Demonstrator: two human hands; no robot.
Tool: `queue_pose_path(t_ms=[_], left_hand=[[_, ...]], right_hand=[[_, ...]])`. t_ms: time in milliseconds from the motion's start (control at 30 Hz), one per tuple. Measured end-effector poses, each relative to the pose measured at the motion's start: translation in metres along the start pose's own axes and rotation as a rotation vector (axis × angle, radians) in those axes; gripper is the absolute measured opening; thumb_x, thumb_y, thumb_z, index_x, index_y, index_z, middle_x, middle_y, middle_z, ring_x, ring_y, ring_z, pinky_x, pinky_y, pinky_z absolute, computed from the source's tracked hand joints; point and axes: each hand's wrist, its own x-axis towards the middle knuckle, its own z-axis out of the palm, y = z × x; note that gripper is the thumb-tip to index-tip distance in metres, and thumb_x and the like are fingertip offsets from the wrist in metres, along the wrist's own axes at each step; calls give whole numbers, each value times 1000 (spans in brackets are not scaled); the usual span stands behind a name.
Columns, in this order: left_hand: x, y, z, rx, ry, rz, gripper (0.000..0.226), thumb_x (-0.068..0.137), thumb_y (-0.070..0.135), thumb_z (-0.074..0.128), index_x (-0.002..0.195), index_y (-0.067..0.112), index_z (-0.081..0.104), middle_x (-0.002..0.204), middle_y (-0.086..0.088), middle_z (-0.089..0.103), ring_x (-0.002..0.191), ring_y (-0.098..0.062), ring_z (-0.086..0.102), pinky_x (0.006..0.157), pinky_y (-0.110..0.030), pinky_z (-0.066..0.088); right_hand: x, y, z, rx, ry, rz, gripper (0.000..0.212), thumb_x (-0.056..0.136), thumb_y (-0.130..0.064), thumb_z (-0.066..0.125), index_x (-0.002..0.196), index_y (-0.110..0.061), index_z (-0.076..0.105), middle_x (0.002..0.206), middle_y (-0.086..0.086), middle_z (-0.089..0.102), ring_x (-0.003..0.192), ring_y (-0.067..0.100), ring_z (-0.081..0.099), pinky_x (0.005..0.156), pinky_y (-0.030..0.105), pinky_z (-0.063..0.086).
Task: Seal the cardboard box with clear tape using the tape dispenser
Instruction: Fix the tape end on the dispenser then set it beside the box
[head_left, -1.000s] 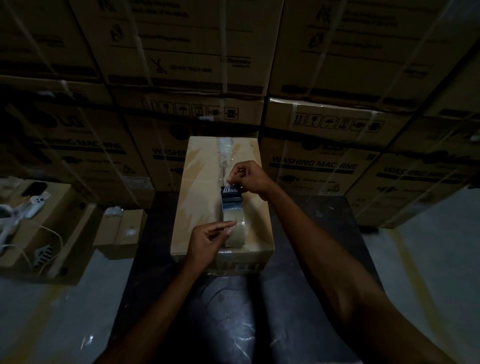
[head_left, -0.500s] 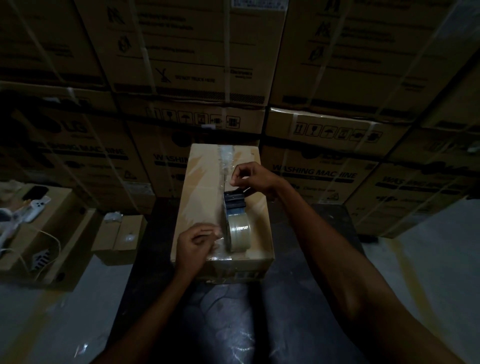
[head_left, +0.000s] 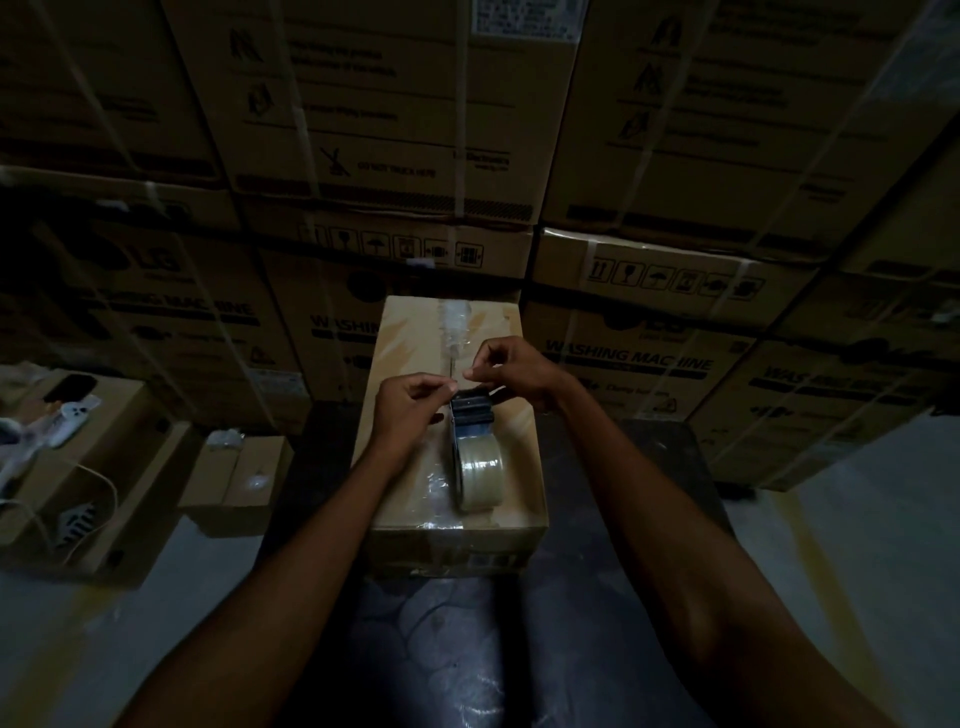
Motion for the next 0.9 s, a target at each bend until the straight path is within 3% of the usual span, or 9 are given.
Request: queue_pose_path(t_ms=[67,200,333,433,500,567,633,733,900], left_hand=[[3,1,3,8,-7,-18,7,94,16,79,99,14,84,95,-2,84,90,-16,79,77,-35,66],[8,3,7,-21,8,-80,3,93,14,79,94,13,82,93,-7,83,89,-21,80,72,-32,66],[9,7,14,-17,12,-96,6,93,11,79,96,7,81,92,-11,81,83,-20,78,68,-28,66],[12,7,18,-4,8,-112,6,93,11,79,95,6,81,93,-13,81,84,-22,78,72,-33,67],[14,5,17,-14,20,-120,7,93,10,78,96,5,81,93,-14,81,84,-22,78,68,-29,66],[15,5,15,3,29,-103,7,94,12,78,97,6,81,94,-12,81,80,-16,77,66,-26,65],[17,4,13,8,18,-88,5,94,14,78,95,9,81,95,-9,82,81,-13,77,74,-32,66],[19,4,13,11,-8,-82,4,94,13,78,94,11,81,97,-10,82,88,-20,78,81,-38,66],[18,8,18,-1,-25,-76,6,96,10,75,96,7,80,92,-8,81,72,-4,77,65,-25,64]], right_hand=[[0,2,-1,21,12,9,17,87,-13,81,84,-13,64,88,10,66,76,20,72,73,44,63],[-7,6,-1,95,65,37,28,84,-10,84,102,-6,63,75,1,66,74,16,73,65,36,63],[-15,24,4,182,107,79,46,82,-16,86,117,-2,60,82,5,68,81,22,72,77,45,62],[-19,37,8,293,149,94,47,78,-28,89,113,-9,64,95,10,70,89,26,70,84,55,61],[-25,41,11,391,181,89,54,73,-43,86,111,-10,65,94,7,69,81,19,67,75,48,62],[-28,46,13,392,222,85,65,71,-57,83,109,-7,67,98,7,71,83,19,69,79,46,61],[-32,51,17,360,255,39,54,79,-51,83,107,-6,71,107,9,74,97,27,72,87,51,63],[-36,54,23,351,311,-49,17,90,-22,79,100,-9,75,109,8,75,102,23,74,83,43,65],[-35,54,30,284,450,-113,6,90,-10,77,86,-14,76,94,5,77,94,27,75,82,50,65]])
